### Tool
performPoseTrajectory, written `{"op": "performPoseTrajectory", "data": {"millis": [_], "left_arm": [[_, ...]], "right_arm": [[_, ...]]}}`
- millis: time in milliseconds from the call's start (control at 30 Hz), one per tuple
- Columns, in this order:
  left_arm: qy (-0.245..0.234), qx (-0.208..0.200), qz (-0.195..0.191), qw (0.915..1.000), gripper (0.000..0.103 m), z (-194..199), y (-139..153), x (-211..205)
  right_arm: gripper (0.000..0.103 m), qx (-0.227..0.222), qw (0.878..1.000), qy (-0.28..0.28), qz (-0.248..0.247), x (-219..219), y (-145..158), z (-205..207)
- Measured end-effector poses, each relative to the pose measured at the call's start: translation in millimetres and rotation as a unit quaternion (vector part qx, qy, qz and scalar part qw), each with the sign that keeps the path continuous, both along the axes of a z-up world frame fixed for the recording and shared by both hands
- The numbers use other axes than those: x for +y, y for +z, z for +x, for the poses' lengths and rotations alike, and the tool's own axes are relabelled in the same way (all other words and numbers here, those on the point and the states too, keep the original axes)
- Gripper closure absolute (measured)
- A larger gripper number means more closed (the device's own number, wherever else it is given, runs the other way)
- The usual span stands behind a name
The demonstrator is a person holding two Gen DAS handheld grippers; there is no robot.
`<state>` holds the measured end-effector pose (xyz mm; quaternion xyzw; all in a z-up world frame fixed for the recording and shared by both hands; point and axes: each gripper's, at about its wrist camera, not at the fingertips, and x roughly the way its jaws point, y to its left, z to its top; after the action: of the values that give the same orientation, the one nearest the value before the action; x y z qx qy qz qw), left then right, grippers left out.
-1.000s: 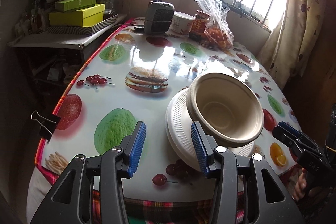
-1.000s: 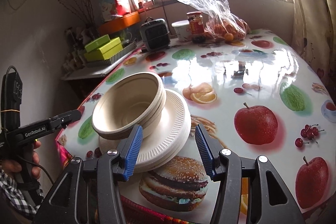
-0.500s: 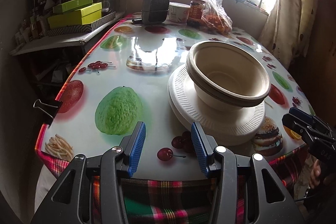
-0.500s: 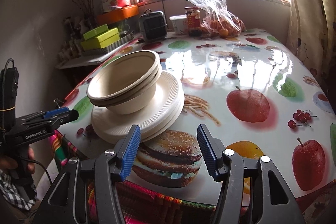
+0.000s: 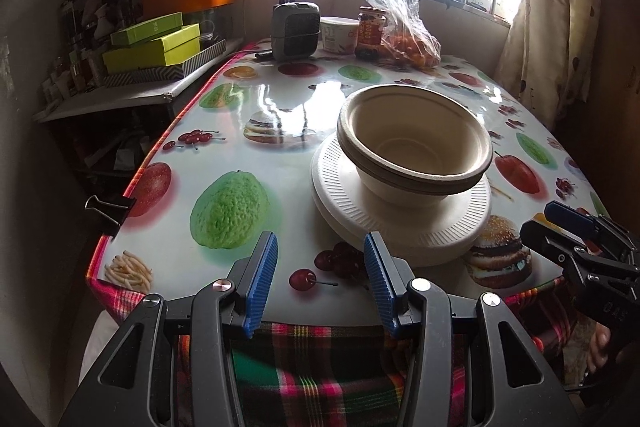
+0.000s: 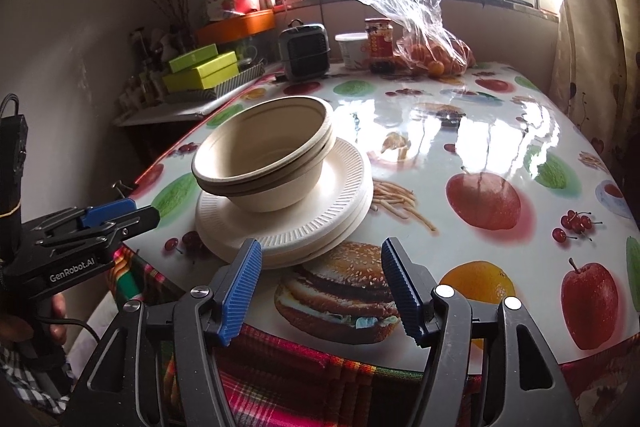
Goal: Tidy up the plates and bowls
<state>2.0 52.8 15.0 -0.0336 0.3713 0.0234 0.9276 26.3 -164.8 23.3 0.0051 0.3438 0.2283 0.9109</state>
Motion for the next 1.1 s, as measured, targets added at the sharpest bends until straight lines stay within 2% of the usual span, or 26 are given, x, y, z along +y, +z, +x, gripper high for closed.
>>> {"op": "performPoseTrajectory", "data": {"millis": [167, 367, 533, 700, 833, 1100], "left_arm": [[0.016, -0.003, 0.002, 0.9999, 0.057, -5, 2, -2], [0.015, -0.008, 0.022, 0.9996, 0.057, -11, 4, -13], [0.005, -0.005, 0.014, 0.9999, 0.057, -12, 2, -17], [0.012, 0.000, 0.038, 0.9992, 0.057, -13, 1, -23], [0.006, 0.001, 0.025, 0.9997, 0.057, -14, 0, -22], [0.013, 0.003, 0.029, 0.9995, 0.057, -13, -1, -21]], "right_arm": [[0.033, -0.009, 1.000, -0.003, -0.005, 4, 1, -8], [0.033, -0.020, 1.000, -0.008, -0.011, 8, 2, -17], [0.033, -0.018, 1.000, -0.008, -0.013, 10, 1, -19], [0.033, -0.017, 1.000, -0.009, -0.012, 10, 0, -20], [0.033, -0.014, 1.000, -0.010, -0.011, 10, -1, -21], [0.033, -0.012, 1.000, -0.013, -0.010, 10, -2, -21]]}}
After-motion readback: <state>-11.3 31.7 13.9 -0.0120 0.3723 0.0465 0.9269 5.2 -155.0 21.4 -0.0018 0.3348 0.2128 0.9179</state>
